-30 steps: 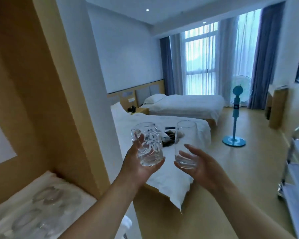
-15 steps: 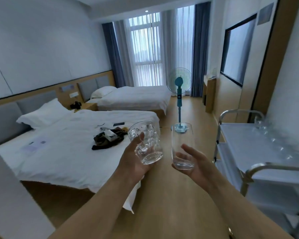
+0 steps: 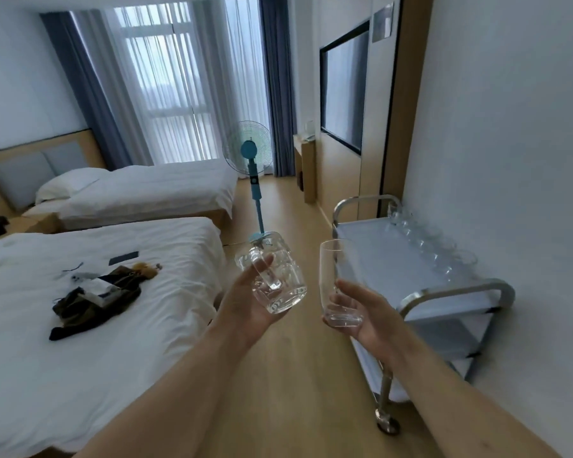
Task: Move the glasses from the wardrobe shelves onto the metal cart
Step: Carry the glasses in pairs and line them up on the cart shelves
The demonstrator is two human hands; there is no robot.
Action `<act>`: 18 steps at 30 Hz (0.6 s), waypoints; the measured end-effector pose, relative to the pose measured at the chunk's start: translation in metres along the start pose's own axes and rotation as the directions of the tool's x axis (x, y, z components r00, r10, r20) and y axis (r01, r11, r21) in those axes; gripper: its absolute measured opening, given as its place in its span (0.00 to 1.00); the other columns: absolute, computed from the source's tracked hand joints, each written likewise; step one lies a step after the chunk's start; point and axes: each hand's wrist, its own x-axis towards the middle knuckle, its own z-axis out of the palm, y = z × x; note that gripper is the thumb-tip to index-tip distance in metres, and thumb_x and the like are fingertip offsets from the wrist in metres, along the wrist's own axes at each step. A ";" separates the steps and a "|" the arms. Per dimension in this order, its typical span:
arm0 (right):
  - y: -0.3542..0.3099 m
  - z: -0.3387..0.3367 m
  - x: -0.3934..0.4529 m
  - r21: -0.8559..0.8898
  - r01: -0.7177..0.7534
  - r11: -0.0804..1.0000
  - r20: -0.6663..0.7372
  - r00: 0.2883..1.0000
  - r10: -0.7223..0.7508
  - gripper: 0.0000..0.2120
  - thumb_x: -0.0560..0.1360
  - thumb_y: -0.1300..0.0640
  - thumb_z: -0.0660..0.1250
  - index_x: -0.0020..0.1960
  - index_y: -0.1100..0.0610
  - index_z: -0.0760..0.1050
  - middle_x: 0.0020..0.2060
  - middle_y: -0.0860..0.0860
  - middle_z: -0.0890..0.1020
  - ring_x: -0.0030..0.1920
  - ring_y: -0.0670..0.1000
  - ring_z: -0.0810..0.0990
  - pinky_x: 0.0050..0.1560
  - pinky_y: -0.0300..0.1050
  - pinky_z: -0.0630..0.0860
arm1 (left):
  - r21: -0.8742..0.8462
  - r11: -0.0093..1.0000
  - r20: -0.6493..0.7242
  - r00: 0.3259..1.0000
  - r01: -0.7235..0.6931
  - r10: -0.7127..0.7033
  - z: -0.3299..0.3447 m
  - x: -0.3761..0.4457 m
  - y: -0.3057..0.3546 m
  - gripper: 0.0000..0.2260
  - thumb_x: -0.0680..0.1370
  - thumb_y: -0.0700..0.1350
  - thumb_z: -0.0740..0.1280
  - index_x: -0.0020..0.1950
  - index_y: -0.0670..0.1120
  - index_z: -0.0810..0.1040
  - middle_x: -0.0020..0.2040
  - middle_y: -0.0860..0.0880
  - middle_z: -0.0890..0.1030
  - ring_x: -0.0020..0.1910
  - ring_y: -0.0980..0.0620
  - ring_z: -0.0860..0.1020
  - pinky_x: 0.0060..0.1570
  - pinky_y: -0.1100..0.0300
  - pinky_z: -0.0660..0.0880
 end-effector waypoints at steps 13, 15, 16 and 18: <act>-0.038 0.007 0.102 -0.023 0.189 0.982 -0.195 0.962 -0.190 0.31 0.61 0.50 0.83 0.58 0.61 0.75 0.46 0.59 0.77 0.44 0.58 0.81 0.54 0.57 0.80 | 0.160 0.970 0.249 0.943 0.185 -0.221 0.016 0.157 0.057 0.08 0.77 0.44 0.71 0.42 0.45 0.89 0.49 0.43 0.85 0.45 0.45 0.84 0.60 0.43 0.77; -0.034 0.006 0.118 -0.020 0.197 0.980 -0.234 0.952 -0.196 0.29 0.61 0.50 0.83 0.55 0.60 0.76 0.45 0.58 0.78 0.44 0.58 0.81 0.54 0.57 0.80 | 0.163 0.961 0.276 0.925 0.223 -0.261 0.011 0.177 0.060 0.06 0.75 0.43 0.72 0.45 0.44 0.89 0.52 0.42 0.84 0.49 0.43 0.83 0.63 0.43 0.75; -0.032 0.005 0.126 -0.020 0.201 0.979 -0.244 0.949 -0.200 0.29 0.61 0.50 0.84 0.55 0.60 0.75 0.44 0.57 0.78 0.43 0.57 0.81 0.54 0.57 0.80 | 0.166 0.958 0.291 0.917 0.234 -0.274 0.009 0.187 0.060 0.06 0.74 0.43 0.73 0.46 0.43 0.88 0.53 0.42 0.83 0.51 0.42 0.82 0.64 0.42 0.75; -0.029 0.005 0.136 -0.020 0.195 0.981 -0.272 0.943 -0.193 0.28 0.62 0.50 0.83 0.55 0.60 0.75 0.44 0.57 0.79 0.43 0.57 0.81 0.54 0.58 0.80 | 0.171 0.954 0.324 0.900 0.246 -0.290 0.004 0.207 0.059 0.08 0.72 0.42 0.74 0.50 0.42 0.87 0.54 0.41 0.83 0.53 0.41 0.82 0.66 0.40 0.74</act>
